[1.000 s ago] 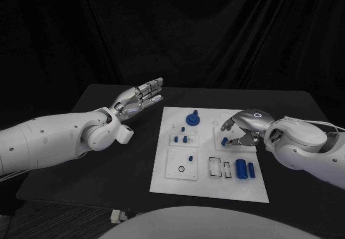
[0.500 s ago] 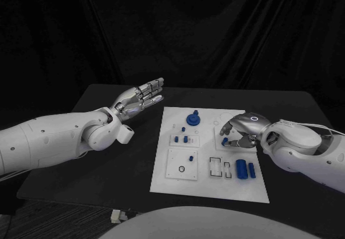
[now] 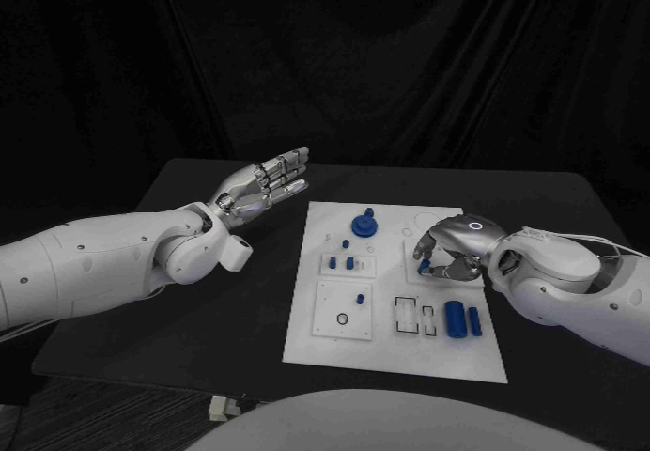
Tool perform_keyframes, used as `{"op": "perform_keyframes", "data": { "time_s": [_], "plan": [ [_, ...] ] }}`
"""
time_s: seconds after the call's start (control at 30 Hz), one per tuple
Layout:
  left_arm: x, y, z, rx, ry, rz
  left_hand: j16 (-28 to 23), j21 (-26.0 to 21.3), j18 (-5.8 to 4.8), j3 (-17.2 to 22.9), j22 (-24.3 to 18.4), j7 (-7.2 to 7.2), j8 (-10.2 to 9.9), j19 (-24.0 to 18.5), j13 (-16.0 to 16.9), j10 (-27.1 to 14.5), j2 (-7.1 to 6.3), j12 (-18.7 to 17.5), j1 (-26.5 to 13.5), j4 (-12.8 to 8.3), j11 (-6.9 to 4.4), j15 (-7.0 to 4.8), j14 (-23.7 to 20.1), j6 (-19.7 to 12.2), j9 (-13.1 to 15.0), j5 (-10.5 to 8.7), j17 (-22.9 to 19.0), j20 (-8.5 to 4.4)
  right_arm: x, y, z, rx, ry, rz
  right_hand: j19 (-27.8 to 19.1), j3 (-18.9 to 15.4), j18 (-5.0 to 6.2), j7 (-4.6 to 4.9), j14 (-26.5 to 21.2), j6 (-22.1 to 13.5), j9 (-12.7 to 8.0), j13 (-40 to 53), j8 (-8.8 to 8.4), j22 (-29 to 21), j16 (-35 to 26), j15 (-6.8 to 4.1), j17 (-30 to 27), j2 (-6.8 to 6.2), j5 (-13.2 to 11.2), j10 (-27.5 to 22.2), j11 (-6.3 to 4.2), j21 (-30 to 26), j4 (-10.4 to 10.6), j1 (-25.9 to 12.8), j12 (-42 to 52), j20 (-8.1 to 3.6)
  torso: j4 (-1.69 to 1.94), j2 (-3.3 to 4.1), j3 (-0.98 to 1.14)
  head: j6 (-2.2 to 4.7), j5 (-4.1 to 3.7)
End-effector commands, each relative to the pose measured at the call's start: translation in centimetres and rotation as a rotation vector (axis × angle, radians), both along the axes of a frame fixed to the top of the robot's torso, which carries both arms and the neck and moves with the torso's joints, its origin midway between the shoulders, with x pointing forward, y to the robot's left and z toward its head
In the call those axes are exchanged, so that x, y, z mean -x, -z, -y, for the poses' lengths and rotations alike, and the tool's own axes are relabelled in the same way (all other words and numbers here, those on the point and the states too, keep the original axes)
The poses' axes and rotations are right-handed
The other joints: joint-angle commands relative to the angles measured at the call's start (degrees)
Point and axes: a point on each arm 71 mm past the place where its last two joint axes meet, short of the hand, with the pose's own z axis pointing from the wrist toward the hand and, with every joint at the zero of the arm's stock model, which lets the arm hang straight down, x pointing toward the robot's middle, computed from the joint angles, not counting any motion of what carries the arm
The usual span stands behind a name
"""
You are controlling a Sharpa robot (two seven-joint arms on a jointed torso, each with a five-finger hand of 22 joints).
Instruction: Assemble the parts on the task board
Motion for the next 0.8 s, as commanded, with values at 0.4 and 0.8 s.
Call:
{"op": "perform_keyframes", "data": {
  "time_s": [0.4, 0.8],
  "plan": [
    [0.04, -0.05, 0.23, 0.020, 0.014, -0.001, -0.2, 0.3, 0.27, 0.0, 0.0, 0.29, 0.4, 0.0, 0.1, 0.3, 0.16, 0.4, 0.8, -0.6, 0.32, 0.57, 0.2, 0.7, 0.1, 0.30, -0.1, 0.53, 0.16, 0.29, -0.30, 0.004, -0.023, -0.013, 0.3, 2.1, -0.47, 1.37, 2.2, 3.1, 1.1, -0.1, 1.23, 8.6, -0.3, -0.36, -0.3, -0.17, 2.2, 3.3, -0.44, 0.8, -0.5, 1.9, 0.3, -0.13, 0.01, 0.01, 0.01, -0.01, 0.16],
    [0.04, 0.02, 0.25, 0.020, 0.018, -0.006, -0.2, 0.4, 0.26, 0.0, 0.1, 0.55, 0.5, 0.0, 0.1, 0.3, 0.20, 0.6, 0.9, -0.7, 0.32, 0.67, 0.2, 1.1, 0.2, 0.34, -0.1, 0.55, 0.29, 0.41, -0.32, 0.004, -0.027, -0.018, 0.3, 3.1, -0.51, 1.66, 2.1, 4.3, 1.6, -0.4, 1.65, 8.6, -0.5, -0.19, -0.6, -0.36, 2.9, 4.7, -0.54, 1.0, -1.0, 2.6, -0.1, -0.03, 0.02, 0.02, 0.01, -0.01, 0.37]
  ]
}}
